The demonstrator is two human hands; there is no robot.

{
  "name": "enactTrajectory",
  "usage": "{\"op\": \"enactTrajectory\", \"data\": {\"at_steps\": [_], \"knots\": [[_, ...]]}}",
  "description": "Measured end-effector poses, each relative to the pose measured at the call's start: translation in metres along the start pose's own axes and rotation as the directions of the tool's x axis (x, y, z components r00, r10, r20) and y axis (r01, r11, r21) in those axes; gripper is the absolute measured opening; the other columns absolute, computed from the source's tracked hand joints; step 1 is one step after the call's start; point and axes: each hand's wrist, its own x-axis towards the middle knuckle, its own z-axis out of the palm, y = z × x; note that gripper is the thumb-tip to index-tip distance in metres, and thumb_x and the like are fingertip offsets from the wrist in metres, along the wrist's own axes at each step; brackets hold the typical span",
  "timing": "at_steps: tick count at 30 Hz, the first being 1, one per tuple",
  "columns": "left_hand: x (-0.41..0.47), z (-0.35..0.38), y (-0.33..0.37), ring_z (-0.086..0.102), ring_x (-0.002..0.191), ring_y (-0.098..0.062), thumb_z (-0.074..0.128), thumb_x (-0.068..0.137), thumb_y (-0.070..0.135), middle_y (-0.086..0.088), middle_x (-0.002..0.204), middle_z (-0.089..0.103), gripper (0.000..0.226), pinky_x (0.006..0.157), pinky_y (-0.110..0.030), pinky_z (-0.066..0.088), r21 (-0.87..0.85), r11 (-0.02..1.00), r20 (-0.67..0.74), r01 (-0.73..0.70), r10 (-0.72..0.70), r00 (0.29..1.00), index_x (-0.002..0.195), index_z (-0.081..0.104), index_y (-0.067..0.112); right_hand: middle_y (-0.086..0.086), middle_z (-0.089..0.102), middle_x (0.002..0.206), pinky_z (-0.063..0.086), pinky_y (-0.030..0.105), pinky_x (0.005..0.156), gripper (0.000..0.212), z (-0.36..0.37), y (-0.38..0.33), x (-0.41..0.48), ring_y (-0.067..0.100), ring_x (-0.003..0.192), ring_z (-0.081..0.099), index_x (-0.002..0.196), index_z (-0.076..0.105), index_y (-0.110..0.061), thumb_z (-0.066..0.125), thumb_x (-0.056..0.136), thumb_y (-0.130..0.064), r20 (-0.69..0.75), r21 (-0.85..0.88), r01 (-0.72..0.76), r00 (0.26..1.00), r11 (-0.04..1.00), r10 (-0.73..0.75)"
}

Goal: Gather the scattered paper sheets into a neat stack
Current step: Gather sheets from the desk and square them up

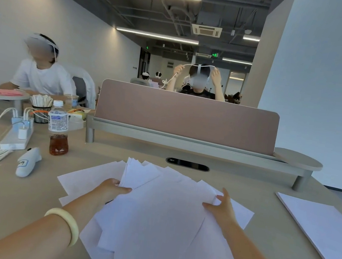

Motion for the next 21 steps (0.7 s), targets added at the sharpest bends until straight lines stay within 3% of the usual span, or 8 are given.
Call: {"op": "enactTrajectory", "data": {"at_steps": [3, 7, 9, 12, 15, 18, 21], "knots": [[0.004, -0.007, -0.005, 0.067, 0.097, -0.040, 0.079, 0.068, 0.034, -0.025, 0.108, 0.069, 0.053, 0.082, -0.036, 0.048, -0.081, 0.992, 0.068, 0.099, -0.094, 0.993, 0.105, 0.068, -0.002, 0.009, 0.044, 0.142, 0.043, 0.038, 0.096, 0.095, -0.005, 0.005, 0.004, 0.029, 0.113, 0.054, 0.150, 0.016, -0.016, 0.076, 0.077, -0.019, 0.019, 0.145, -0.156, 0.988, 0.977, 0.155], [0.006, -0.005, -0.011, 0.066, 0.092, -0.033, 0.079, 0.071, 0.031, -0.020, 0.109, 0.069, 0.056, 0.086, -0.037, 0.050, -0.097, 0.983, 0.107, 0.156, -0.145, 0.984, 0.115, 0.064, 0.000, 0.013, 0.069, 0.110, 0.053, 0.044, 0.091, 0.067, -0.007, 0.015, 0.006, 0.030, 0.097, 0.068, 0.122, 0.057, -0.006, 0.084, 0.063, -0.024, 0.124, 0.068, -0.210, 0.972, 0.975, 0.200], [0.010, -0.001, -0.013, 0.066, 0.103, -0.032, 0.083, 0.058, 0.031, -0.016, 0.117, 0.067, 0.078, 0.096, -0.040, 0.049, -0.043, 0.990, 0.123, 0.138, -0.132, 0.984, 0.126, 0.056, 0.003, 0.010, 0.068, 0.105, 0.054, 0.034, 0.077, 0.058, -0.006, 0.013, 0.001, 0.023, 0.088, 0.067, 0.119, 0.054, -0.007, 0.082, 0.069, -0.018, 0.141, 0.053, -0.206, 0.970, 0.977, 0.197], [0.025, 0.002, -0.016, 0.058, 0.116, -0.032, 0.082, 0.049, 0.031, -0.013, 0.136, 0.053, 0.106, 0.100, -0.043, 0.047, 0.008, 0.997, 0.105, 0.071, -0.071, 0.992, 0.141, 0.037, 0.006, 0.008, 0.060, 0.107, 0.042, 0.023, 0.059, 0.057, -0.005, 0.010, -0.001, 0.014, 0.079, 0.058, 0.123, 0.041, -0.014, 0.075, 0.077, -0.010, 0.143, 0.014, -0.182, 0.974, 0.983, 0.178], [0.008, 0.010, -0.003, 0.050, 0.126, -0.031, 0.079, 0.067, 0.025, -0.010, 0.146, 0.042, 0.095, 0.105, -0.040, 0.042, -0.007, 1.000, 0.066, 0.005, -0.005, 0.998, 0.146, 0.029, 0.006, 0.006, 0.057, 0.106, 0.044, 0.023, 0.059, 0.073, -0.002, 0.010, -0.001, 0.018, 0.084, 0.059, 0.136, 0.033, -0.013, 0.074, 0.077, -0.011, 0.132, -0.078, -0.135, 0.981, 0.988, 0.144], [0.007, 0.015, 0.001, 0.042, 0.133, -0.035, 0.064, 0.088, 0.012, -0.013, 0.151, 0.034, 0.073, 0.107, -0.040, 0.035, -0.023, 1.000, -0.038, -0.016, 0.015, 0.999, 0.147, 0.024, 0.000, 0.009, 0.054, 0.116, 0.047, 0.031, 0.075, 0.085, -0.003, 0.003, -0.007, 0.027, 0.104, 0.057, 0.143, 0.022, -0.010, 0.075, 0.076, -0.019, 0.094, -0.253, -0.105, 0.987, 0.962, 0.133], [0.009, 0.018, 0.001, 0.050, 0.123, -0.037, 0.060, 0.089, 0.011, -0.018, 0.138, 0.047, 0.058, 0.104, -0.041, 0.038, 0.045, 0.998, -0.114, -0.049, 0.054, 0.992, 0.139, 0.036, -0.006, 0.009, 0.051, 0.110, 0.045, 0.032, 0.074, 0.082, -0.003, -0.005, -0.011, 0.025, 0.092, 0.052, 0.141, 0.021, -0.007, 0.072, 0.079, -0.023, 0.029, -0.309, -0.101, 0.993, 0.946, 0.115]]}}
